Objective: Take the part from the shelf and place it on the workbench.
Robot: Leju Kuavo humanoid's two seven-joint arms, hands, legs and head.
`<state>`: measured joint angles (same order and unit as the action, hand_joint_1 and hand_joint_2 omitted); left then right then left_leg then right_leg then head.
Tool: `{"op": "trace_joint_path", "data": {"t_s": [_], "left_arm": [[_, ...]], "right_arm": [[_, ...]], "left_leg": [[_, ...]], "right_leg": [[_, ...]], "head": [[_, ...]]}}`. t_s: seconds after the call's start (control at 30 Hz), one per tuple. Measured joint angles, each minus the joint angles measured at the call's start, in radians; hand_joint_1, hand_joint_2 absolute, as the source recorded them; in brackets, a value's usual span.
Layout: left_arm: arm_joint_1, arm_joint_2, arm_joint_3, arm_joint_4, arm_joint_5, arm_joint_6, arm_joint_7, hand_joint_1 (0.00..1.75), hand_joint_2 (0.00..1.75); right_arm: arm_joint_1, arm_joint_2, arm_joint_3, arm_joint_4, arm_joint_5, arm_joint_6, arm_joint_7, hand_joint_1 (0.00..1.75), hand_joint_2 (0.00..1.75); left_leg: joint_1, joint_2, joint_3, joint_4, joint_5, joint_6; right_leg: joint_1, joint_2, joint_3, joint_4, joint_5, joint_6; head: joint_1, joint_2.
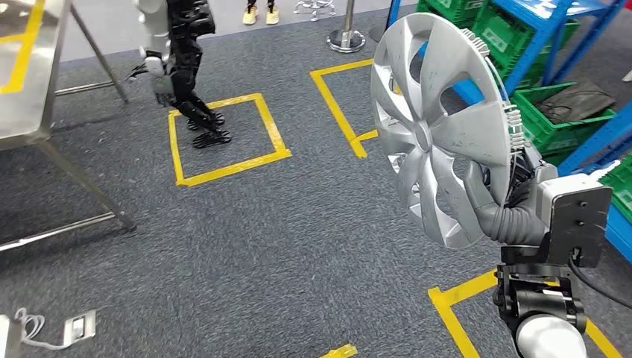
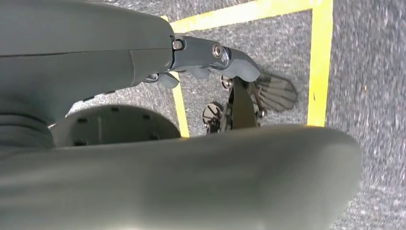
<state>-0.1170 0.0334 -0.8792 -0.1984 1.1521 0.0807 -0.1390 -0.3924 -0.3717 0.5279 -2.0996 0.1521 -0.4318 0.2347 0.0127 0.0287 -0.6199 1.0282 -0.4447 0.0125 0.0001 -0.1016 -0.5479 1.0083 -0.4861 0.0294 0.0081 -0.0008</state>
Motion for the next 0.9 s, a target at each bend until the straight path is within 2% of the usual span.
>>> {"op": "trace_joint_path", "data": {"t_s": [0.03,0.1,0.17,0.2,0.23,0.27,0.3,0.33,0.4,0.43,0.47,0.53,0.6,0.63,0.67,0.73,0.77,0.8,0.83,0.9], "left_arm": [[0.001,0.0,0.0,0.0,0.0,0.0,0.0,0.0,0.0],[0.001,0.002,0.0,0.0,0.0,0.0,0.0,0.0,0.0],[-0.001,0.001,0.0,0.0,0.0,0.0,0.0,0.0,0.0],[-0.001,0.001,0.0,0.0,0.0,0.0,0.0,0.0,0.0],[0.0,0.001,0.0,0.0,0.0,0.0,0.0,0.0,0.0],[0.0,0.001,0.0,0.001,0.0,0.0,0.0,0.0,0.0],[0.001,0.001,0.0,0.001,0.0,0.0,0.0,0.0,0.0],[0.001,0.001,0.0,0.001,0.0,0.0,0.0,0.0,0.0],[-0.001,0.0,0.0,0.001,0.0,0.0,0.0,0.0,0.0],[-0.001,-0.001,0.0,0.001,0.0,0.0,0.0,0.0,0.0],[0.0,-0.001,0.0,0.001,0.0,0.0,0.0,0.0,0.0],[0.004,-0.002,0.0,0.001,0.0,0.0,0.0,0.0,0.0],[0.006,-0.002,0.0,0.001,0.0,0.0,0.0,0.0,0.0],[0.006,-0.001,0.0,0.001,0.0,0.0,0.0,0.0,0.0],[0.004,-0.001,0.0,0.001,0.0,0.0,0.0,0.0,0.0],[0.002,-0.001,-0.001,0.001,0.0,0.0,0.0,0.0,0.0],[0.002,-0.002,-0.001,0.001,0.0,0.0,0.0,0.0,0.0],[0.003,-0.002,-0.001,0.001,0.0,0.0,0.0,0.0,0.0],[0.004,-0.001,-0.001,0.001,0.0,0.0,0.0,0.0,0.0],[0.002,0.0,-0.001,0.001,0.0,0.0,0.0,0.0,0.0]], "right_arm": [[0.0,0.0,0.0,0.0,0.0,0.0,0.0,1.75,1.75],[0.0,-0.001,-0.001,0.0,0.0,0.0,0.0,1.75,1.75],[0.001,-0.002,-0.001,0.0,0.0,-0.001,0.0,1.75,1.75],[0.003,-0.002,-0.001,0.0,0.0,-0.001,0.0,1.75,1.75],[0.005,-0.002,-0.001,0.0,0.0,-0.001,0.0,1.75,1.75],[0.008,-0.002,-0.001,0.001,0.0,-0.001,0.0,1.75,1.75],[0.009,-0.002,-0.001,0.001,0.0,-0.001,0.0,1.75,1.75],[0.01,-0.002,-0.001,0.002,0.0,-0.001,0.0,1.75,1.75],[0.007,-0.002,-0.001,0.001,0.0,-0.001,0.0,1.75,1.75],[0.006,-0.002,-0.001,0.001,0.0,-0.001,0.0,1.75,1.75],[0.005,-0.002,-0.001,0.001,0.0,-0.001,0.0,1.75,1.75],[0.003,-0.002,-0.001,0.002,0.0,-0.001,0.0,1.75,1.75],[0.002,-0.002,-0.001,0.002,0.0,-0.001,0.0,1.75,1.75],[0.001,-0.002,-0.001,0.002,0.0,-0.001,0.0,1.75,1.75],[0.001,-0.002,0.0,0.002,0.0,-0.001,0.0,1.75,1.75],[0.003,-0.002,0.0,0.003,0.0,-0.001,0.0,1.75,1.75],[0.004,-0.002,0.0,0.003,0.0,-0.001,0.0,1.75,1.75],[0.005,-0.002,0.0,0.004,0.0,-0.001,0.0,1.75,1.75],[0.005,-0.001,0.0,0.004,0.0,-0.001,0.0,1.75,1.75],[0.004,-0.001,0.0,0.005,0.0,-0.001,0.0,1.75,1.75]], "left_leg": [[0.001,-0.009,-0.001,-0.001,0.002,0.005],[0.004,-0.028,-0.001,-0.005,0.007,0.016],[0.004,-0.049,-0.002,-0.005,0.01,0.023],[0.003,-0.059,-0.004,-0.005,0.011,0.025],[0.002,-0.071,-0.005,-0.004,0.012,0.025],[0.001,-0.083,-0.005,-0.003,0.012,0.026],[0.001,-0.096,-0.005,-0.002,0.013,0.026],[0.001,-0.108,-0.005,-0.001,0.015,0.025],[0.002,-0.129,-0.009,-0.001,0.019,0.018],[0.003,-0.138,-0.013,-0.002,0.023,0.013],[0.006,-0.146,-0.018,-0.003,0.027,0.005],[0.011,-0.157,-0.027,-0.007,0.036,-0.009],[0.007,-0.12,-0.049,0.024,0.014,-0.016],[0.004,-0.091,-0.068,0.062,-0.01,-0.016],[0.002,-0.064,-0.096,0.125,-0.044,-0.017],[0.003,-0.043,-0.147,0.246,-0.093,-0.02],[0.004,-0.038,-0.157,0.277,-0.1,-0.021],[0.004,-0.034,-0.143,0.261,-0.086,-0.022],[0.004,-0.026,-0.107,0.203,-0.06,-0.022],[0.001,0.009,-0.018,0.059,-0.019,-0.016]], "right_leg": [[-0.003,0.001,-0.003,0.005,-0.005,0.006],[-0.009,0.035,-0.028,0.058,-0.04,0.016],[-0.012,0.079,-0.089,0.187,-0.101,0.02],[-0.012,0.088,-0.12,0.253,-0.124,0.02],[-0.012,0.092,-0.141,0.293,-0.13,0.02],[-0.012,0.094,-0.145,0.296,-0.118,0.017],[-0.012,0.098,-0.129,0.256,-0.088,0.013],[-0.012,0.108,-0.099,0.188,-0.05,0.009],[-0.012,0.144,-0.04,0.06,-0.005,-0.001],[-0.011,0.156,-0.024,0.026,0.0,-0.005],[-0.008,0.16,-0.017,0.015,-0.002,-0.009],[-0.006,0.142,-0.011,0.001,0.009,-0.018],[-0.007,0.121,-0.005,-0.018,0.023,-0.031],[-0.008,0.11,-0.004,-0.025,0.028,-0.035],[-0.006,0.099,-0.004,-0.027,0.03,-0.038],[-0.004,0.076,-0.008,-0.026,0.03,-0.04],[-0.003,0.064,-0.01,-0.025,0.03,-0.04],[-0.003,0.053,-0.01,-0.025,0.03,-0.039],[-0.004,0.043,-0.011,-0.022,0.029,-0.037],[-0.001,0.025,-0.012,-0.012,0.024,-0.028]], "head": [[0.002,0.0],[0.007,0.0],[0.017,0.0],[0.021,0.0],[0.024,0.0],[0.026,0.0],[0.028,0.0],[0.031,0.0],[0.034,0.0],[0.035,0.0],[0.035,0.0],[0.035,0.0],[0.029,0.0],[0.023,0.0],[0.017,0.0],[0.009,0.0],[0.006,0.0],[0.003,0.0],[0.0,0.0],[-0.007,0.0]]}}
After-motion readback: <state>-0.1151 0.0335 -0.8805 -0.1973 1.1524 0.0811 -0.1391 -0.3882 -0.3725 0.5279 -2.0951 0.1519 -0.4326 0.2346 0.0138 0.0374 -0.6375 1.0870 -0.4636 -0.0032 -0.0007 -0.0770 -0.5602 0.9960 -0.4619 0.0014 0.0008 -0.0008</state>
